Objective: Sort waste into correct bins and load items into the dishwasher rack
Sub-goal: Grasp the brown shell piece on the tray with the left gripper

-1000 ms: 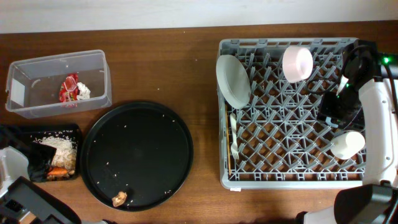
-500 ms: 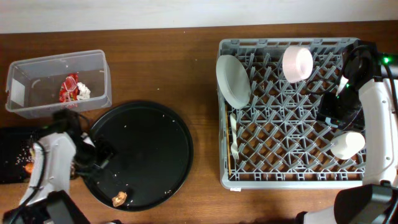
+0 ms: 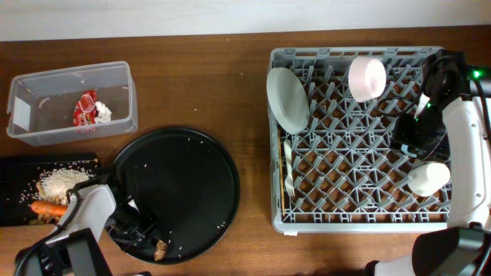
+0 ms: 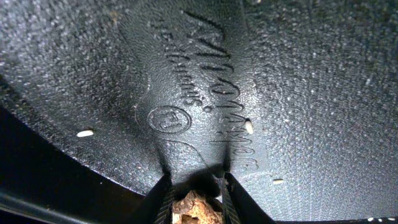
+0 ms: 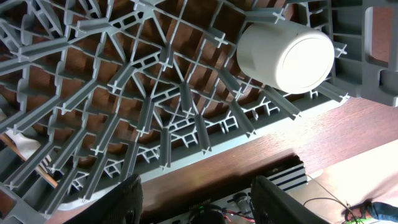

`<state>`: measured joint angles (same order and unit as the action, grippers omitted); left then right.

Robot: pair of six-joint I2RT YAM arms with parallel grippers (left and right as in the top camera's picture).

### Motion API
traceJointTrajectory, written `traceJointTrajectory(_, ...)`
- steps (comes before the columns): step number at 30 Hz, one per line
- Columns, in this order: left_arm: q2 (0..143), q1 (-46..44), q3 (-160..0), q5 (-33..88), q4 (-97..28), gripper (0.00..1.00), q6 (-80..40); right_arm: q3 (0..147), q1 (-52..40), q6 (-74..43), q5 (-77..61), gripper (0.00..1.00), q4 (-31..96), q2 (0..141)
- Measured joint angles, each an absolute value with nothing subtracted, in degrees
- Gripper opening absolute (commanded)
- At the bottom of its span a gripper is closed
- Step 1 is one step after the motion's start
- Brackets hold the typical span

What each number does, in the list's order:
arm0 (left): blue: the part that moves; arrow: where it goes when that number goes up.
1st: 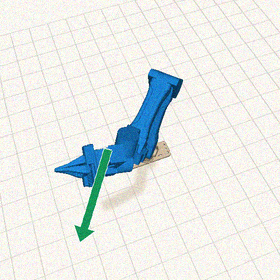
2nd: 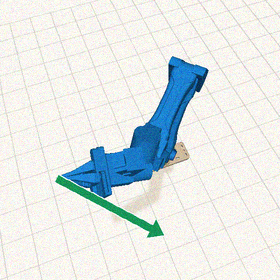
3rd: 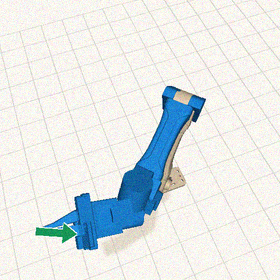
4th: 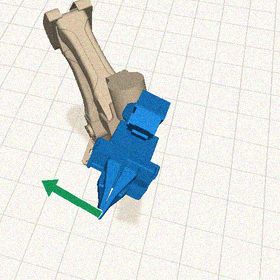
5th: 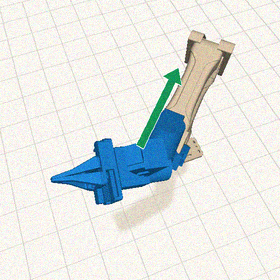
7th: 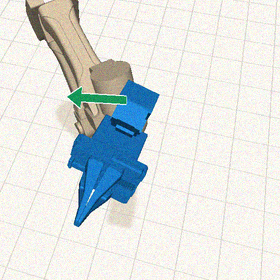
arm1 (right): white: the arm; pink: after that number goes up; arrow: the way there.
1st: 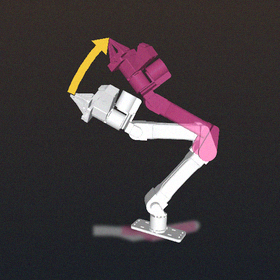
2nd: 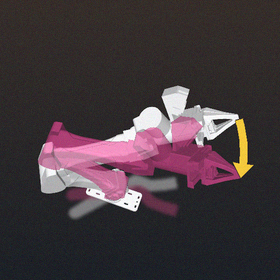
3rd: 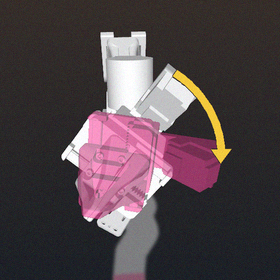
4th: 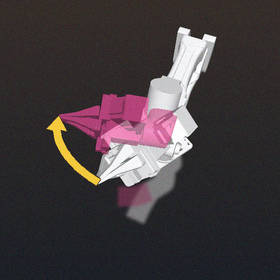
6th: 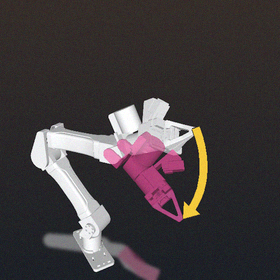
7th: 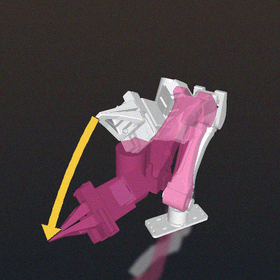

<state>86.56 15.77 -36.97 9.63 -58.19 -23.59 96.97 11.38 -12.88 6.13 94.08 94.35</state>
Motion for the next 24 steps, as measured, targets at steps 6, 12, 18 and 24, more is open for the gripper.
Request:
traceJointTrajectory(6, 86.6, 15.7, -38.2, 9.9, -57.8, 0.14, -23.5, 97.0, 11.4, -12.9, 6.1, 0.59, 94.1, 94.3)
traceJointTrajectory(12, 86.6, 15.7, -38.2, 11.7, -58.9, 0.52, -19.0, 97.0, 11.4, -12.9, 6.1, 0.59, 94.1, 94.3)
traceJointTrajectory(18, 86.6, 13.6, -38.2, 12.1, -59.3, 0.52, -17.5, 97.0, 11.4, -12.8, 6.1, 0.59, 94.1, 94.3)
traceJointTrajectory(24, 86.6, 5.3, -38.2, 12.1, -60.6, 0.50, -17.8, 97.0, 11.4, -12.9, 6.1, 0.59, 94.1, 94.3)
